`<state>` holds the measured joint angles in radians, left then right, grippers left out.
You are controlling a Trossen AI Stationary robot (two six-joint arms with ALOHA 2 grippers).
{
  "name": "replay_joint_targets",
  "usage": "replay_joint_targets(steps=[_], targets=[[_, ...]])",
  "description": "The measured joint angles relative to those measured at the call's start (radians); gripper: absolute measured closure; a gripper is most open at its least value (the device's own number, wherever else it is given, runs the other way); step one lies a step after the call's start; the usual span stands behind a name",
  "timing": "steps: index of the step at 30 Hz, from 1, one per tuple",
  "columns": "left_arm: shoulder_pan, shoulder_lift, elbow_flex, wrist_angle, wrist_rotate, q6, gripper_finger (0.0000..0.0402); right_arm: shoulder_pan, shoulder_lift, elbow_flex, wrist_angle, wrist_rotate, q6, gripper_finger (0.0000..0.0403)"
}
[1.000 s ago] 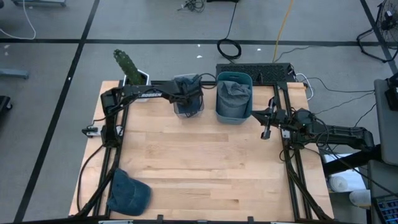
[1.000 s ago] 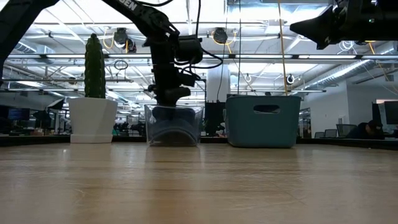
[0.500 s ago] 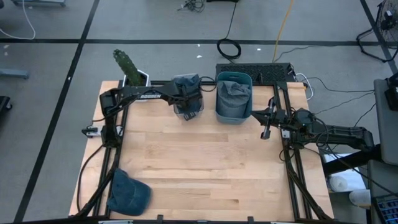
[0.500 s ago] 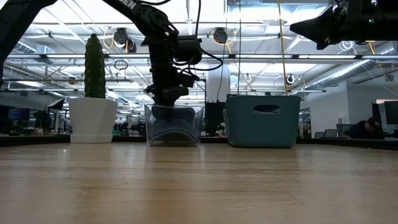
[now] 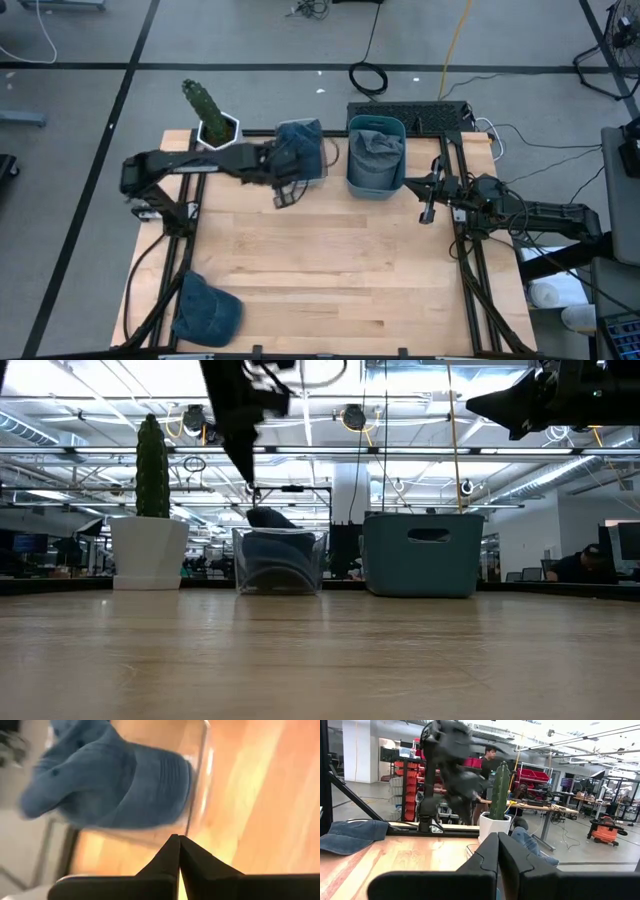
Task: Pick & Place hat
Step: Put the blue cap into the transparent bin
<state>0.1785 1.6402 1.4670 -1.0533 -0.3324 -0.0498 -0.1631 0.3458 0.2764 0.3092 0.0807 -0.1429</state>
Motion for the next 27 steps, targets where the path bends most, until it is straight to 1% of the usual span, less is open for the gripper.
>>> replay_joint_targets(steps=[2, 3, 5, 6, 9, 14, 18, 21, 23, 25, 27], targets=[[-0.078, -0.042, 0.0, -0.051, -0.041, -0.01, 0.0392, 0.0, 0.0, 0.0, 0.0, -0.001, 0.0, 0.0403], [-0.122, -0.068, 0.0, -0.08, -0.042, -0.027, 0.0392, 0.0, 0.0, 0.0, -0.002, 0.0, 0.0, 0.0403], [-0.22, -0.11, 0.001, -0.138, -0.028, -0.114, 0.0392, 0.0, 0.001, 0.0, -0.006, 0.001, 0.0, 0.0403], [-0.27, -0.129, 0.001, -0.173, -0.013, -0.183, 0.0392, 0.0, 0.001, 0.0, -0.006, 0.001, 0.0, 0.0403], [-0.42, -0.169, 0.001, -0.264, 0.025, -0.44, 0.0392, 0.0, 0.004, 0.0, -0.007, 0.0, 0.001, 0.0403], [-0.699, -0.187, 0.001, -0.373, 0.024, -0.914, 0.0392, 0.0, 0.007, 0.0, -0.007, -0.001, 0.026, 0.0403], [-0.895, -0.177, 0.0, -0.357, 0.016, -1.272, 0.0391, 0.0, 0.009, 0.0, -0.007, -0.002, 0.027, 0.0403], [-1.012, -0.148, -0.018, -0.347, 0.025, -1.523, 0.0391, 0.0, 0.009, 0.0, -0.002, -0.002, 0.027, 0.0403], [-1.067, -0.124, -0.038, -0.349, 0.052, -1.683, 0.0384, 0.0, 0.009, 0.0, 0.011, -0.002, 0.027, 0.0403], [-1.108, -0.1, -0.071, -0.349, 0.107, -1.84, 0.0368, 0.0, 0.009, 0.0, 0.023, -0.002, 0.027, 0.0403], [-1.139, -0.074, -0.11, -0.348, 0.183, -1.991, 0.0345, 0.0, 0.009, 0.0, 0.024, -0.003, 0.027, 0.0403]])
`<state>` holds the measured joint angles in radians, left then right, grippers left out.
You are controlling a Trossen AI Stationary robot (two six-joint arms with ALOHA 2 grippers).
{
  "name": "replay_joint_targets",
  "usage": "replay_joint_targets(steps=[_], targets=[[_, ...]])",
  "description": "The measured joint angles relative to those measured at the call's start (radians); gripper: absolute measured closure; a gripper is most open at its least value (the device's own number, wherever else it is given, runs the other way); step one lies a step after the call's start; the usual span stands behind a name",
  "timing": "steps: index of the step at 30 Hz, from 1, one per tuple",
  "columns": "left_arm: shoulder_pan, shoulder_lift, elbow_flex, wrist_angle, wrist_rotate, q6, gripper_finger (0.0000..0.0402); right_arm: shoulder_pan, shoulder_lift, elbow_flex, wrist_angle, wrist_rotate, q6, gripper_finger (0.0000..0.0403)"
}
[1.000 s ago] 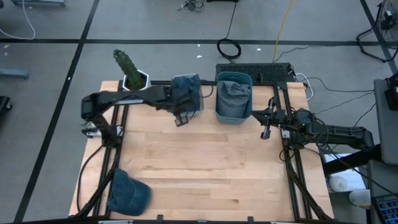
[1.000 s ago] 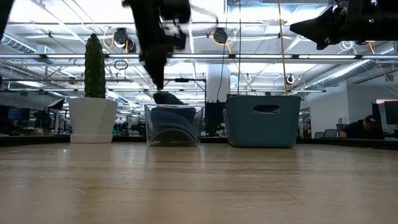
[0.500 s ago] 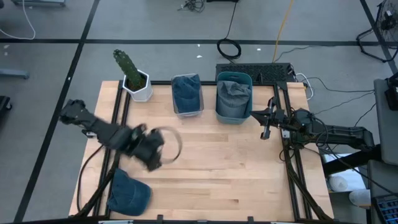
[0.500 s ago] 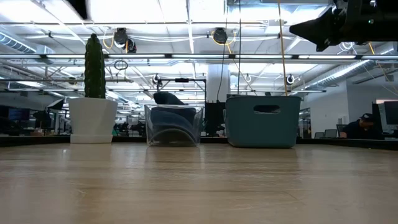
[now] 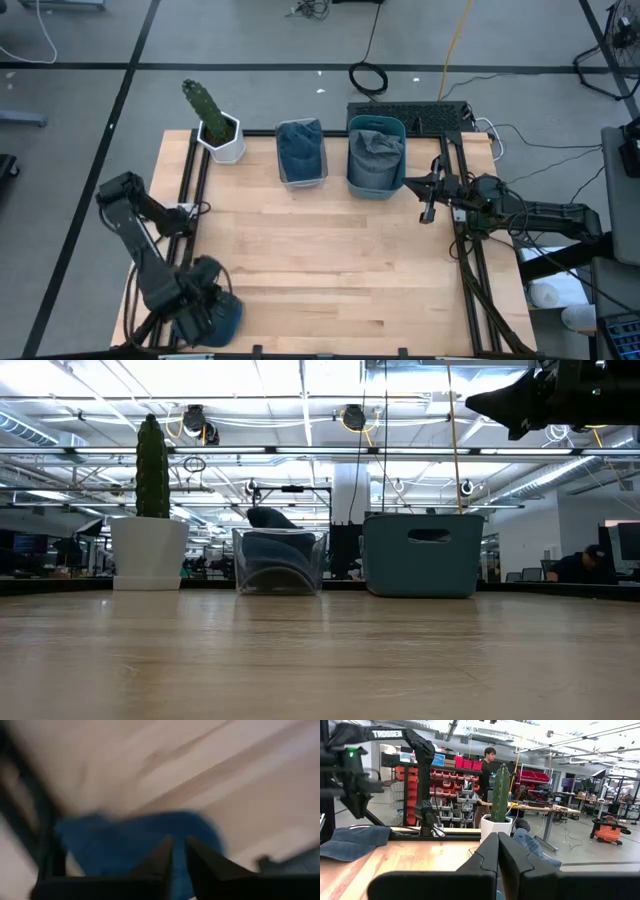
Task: Pick & Place hat
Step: Put the blue cap into the transparent bin
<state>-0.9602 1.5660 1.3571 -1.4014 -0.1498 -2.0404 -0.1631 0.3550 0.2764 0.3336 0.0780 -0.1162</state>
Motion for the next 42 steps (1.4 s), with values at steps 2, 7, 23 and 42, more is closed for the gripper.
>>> replay_joint_targets(steps=[2, 7, 23, 42], targets=[[-0.02, 0.025, -0.039, 0.022, 0.088, -0.114, 0.0317, 0.0, 0.0, 0.0, 0.0, 0.0, 0.0, 0.0403], [-0.053, 0.083, -0.131, 0.254, 0.179, -0.196, 0.0253, 0.0, 0.0, 0.0, 0.009, 0.0, 0.0, 0.0403], [-0.015, 0.101, -0.151, 0.294, 0.46, -0.318, 0.0219, 0.0, 0.008, 0.0, 0.111, 0.0, -0.078, 0.0403], [0.016, 0.117, -0.235, 0.38, 0.432, -0.269, 0.0255, 0.0, 0.016, 0.0, 0.134, 0.0, -0.079, 0.0403]])
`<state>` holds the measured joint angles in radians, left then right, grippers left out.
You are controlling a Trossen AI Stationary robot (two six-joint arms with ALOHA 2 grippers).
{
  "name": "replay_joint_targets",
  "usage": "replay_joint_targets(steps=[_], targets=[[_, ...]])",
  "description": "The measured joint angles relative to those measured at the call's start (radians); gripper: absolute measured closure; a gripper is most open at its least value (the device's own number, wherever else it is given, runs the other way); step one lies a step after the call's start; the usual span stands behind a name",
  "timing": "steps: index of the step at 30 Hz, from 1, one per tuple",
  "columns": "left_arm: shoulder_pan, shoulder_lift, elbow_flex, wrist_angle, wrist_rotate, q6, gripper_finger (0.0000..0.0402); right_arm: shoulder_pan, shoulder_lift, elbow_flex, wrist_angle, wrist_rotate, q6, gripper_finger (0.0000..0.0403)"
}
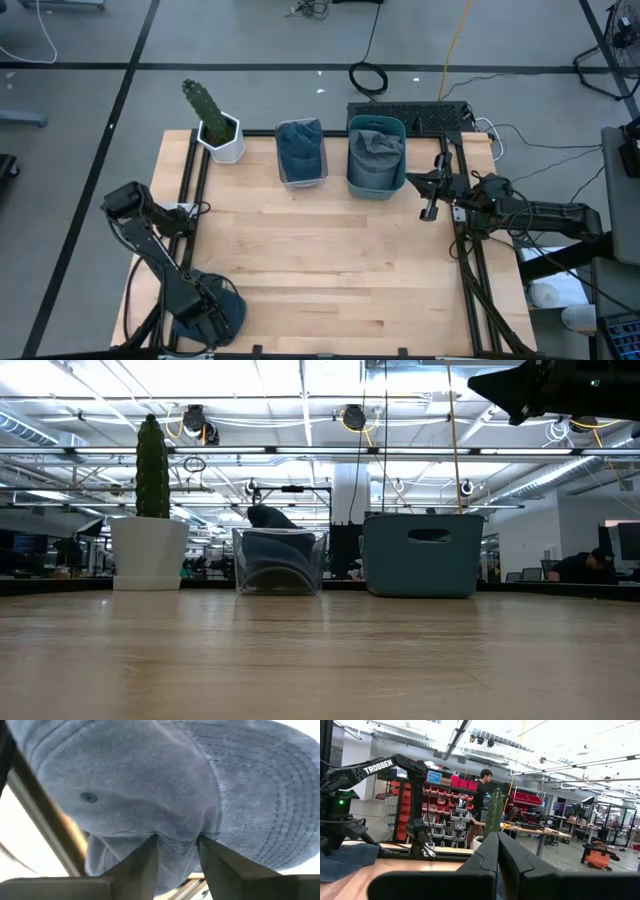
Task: Pick & Place hat
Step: Put the blue cap into the transparent bin
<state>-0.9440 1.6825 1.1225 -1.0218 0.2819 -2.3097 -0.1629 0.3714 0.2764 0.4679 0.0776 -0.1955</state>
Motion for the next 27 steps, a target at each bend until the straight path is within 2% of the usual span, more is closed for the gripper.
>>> replay_joint_targets(steps=[5, 11, 15, 19, 23, 27], targets=[[0.003, 0.0, 0.0, 0.055, -0.208, 0.169, 0.0304, 0.0, 0.001, 0.0, 0.0, 0.0, 0.0, 0.0403], [0.033, 0.0, 0.0, 0.055, -0.411, 0.435, 0.0388, 0.0, 0.003, 0.0, -0.001, 0.0, 0.015, 0.0403], [0.083, 0.0, 0.0, 0.071, -0.601, 0.698, 0.0383, 0.0, 0.012, 0.0, 0.0, 0.0, 0.037, 0.0403], [0.149, 0.0, 0.0, 0.166, -0.74, 1.078, 0.0388, 0.0, 0.029, 0.0, 0.0, 0.0, 0.069, 0.0403], [0.22, 0.0, 0.0, 0.295, -0.782, 1.454, 0.0392, 0.0, 0.052, 0.0, -0.001, 0.0, 0.112, 0.0403], [0.286, 0.0, 0.0, 0.375, -0.789, 1.69, 0.0384, 0.0, 0.075, 0.0, -0.011, 0.0, 0.156, 0.0403]])
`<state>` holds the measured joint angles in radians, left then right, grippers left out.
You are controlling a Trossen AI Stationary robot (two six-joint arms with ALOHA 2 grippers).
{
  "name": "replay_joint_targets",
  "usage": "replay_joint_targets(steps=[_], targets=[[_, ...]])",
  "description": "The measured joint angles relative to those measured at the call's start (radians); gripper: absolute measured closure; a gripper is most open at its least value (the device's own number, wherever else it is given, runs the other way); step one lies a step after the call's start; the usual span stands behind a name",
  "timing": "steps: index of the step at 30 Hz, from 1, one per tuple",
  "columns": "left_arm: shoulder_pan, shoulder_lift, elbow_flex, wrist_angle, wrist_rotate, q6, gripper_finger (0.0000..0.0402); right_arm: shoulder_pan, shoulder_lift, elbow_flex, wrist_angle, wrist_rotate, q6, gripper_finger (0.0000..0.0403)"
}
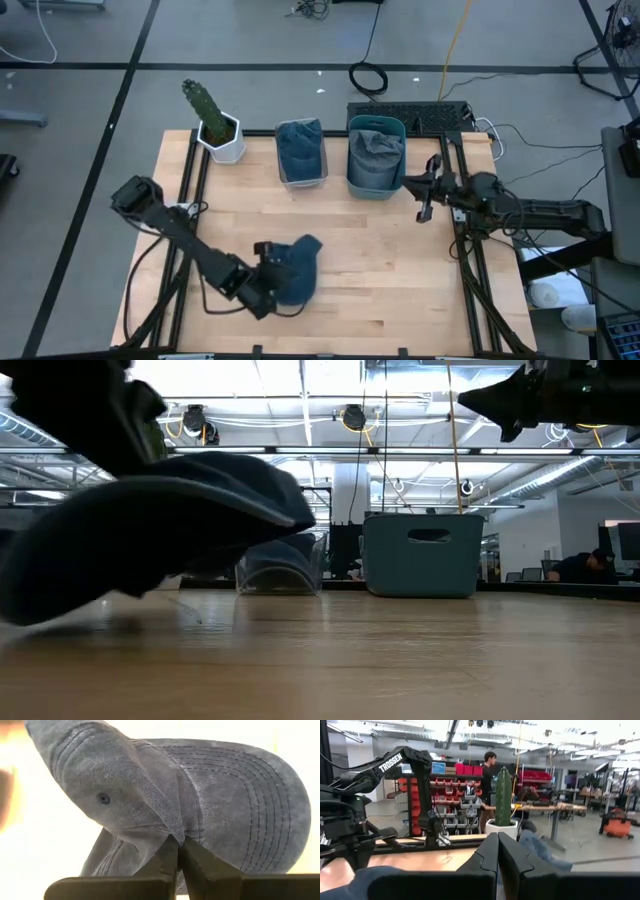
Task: Pick & Place hat
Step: Put the blue cap into the transparent bin
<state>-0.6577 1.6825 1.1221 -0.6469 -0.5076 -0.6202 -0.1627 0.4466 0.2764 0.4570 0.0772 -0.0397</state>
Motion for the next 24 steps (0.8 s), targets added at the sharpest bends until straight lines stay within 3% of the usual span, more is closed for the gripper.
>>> replay_joint_targets(steps=[12, 24], targets=[[0.147, 0.0, 0.0, -0.031, -0.011, 0.238, 0.0396, 0.0, 0.023, 0.0, -0.101, -0.001, 0.085, 0.0403], [0.246, 0.0, 0.169, -0.35, -0.049, 0.329, 0.0393, 0.001, 0.022, 0.0, -0.134, -0.003, 0.111, 0.0403]])
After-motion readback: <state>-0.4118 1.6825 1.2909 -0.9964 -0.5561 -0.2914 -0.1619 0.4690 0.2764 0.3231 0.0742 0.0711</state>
